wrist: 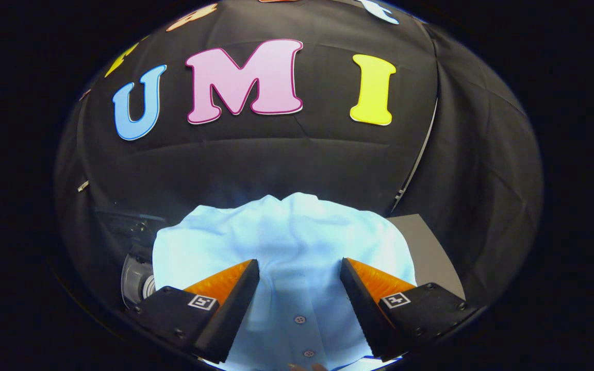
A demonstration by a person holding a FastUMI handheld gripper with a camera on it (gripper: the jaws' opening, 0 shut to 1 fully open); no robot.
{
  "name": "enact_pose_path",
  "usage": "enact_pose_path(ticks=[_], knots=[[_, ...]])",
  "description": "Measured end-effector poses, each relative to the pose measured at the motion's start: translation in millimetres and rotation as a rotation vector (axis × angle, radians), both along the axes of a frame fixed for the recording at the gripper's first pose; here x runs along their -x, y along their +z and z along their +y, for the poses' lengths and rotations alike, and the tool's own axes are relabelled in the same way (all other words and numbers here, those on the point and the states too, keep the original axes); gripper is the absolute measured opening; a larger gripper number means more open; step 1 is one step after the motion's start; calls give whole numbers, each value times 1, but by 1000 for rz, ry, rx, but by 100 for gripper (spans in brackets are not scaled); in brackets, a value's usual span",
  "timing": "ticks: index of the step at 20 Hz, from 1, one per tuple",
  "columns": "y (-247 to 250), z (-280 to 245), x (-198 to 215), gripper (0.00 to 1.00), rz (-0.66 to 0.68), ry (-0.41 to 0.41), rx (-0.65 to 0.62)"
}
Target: Put the clothes into the washing machine and then close the washing machine lid.
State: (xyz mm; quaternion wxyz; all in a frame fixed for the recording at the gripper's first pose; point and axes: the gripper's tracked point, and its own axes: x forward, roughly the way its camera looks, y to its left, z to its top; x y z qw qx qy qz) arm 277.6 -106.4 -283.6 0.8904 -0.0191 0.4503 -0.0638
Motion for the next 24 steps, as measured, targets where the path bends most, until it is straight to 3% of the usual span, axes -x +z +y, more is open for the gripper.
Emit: enact_pose_path(ticks=[5,6,9,10,12,20,24], knots=[[-17,-3,2,99,69,-26,-49],[-18,2,4,92,78,-6,-51],[-19,9,2,31,78,9,-58],[-19,7,0,30,74,6,-56],[-18,7,0,5,67,-9,-70],[17,3,7,5,-54,-13,-43],[70,10,9,5,-160,-12,-60]])
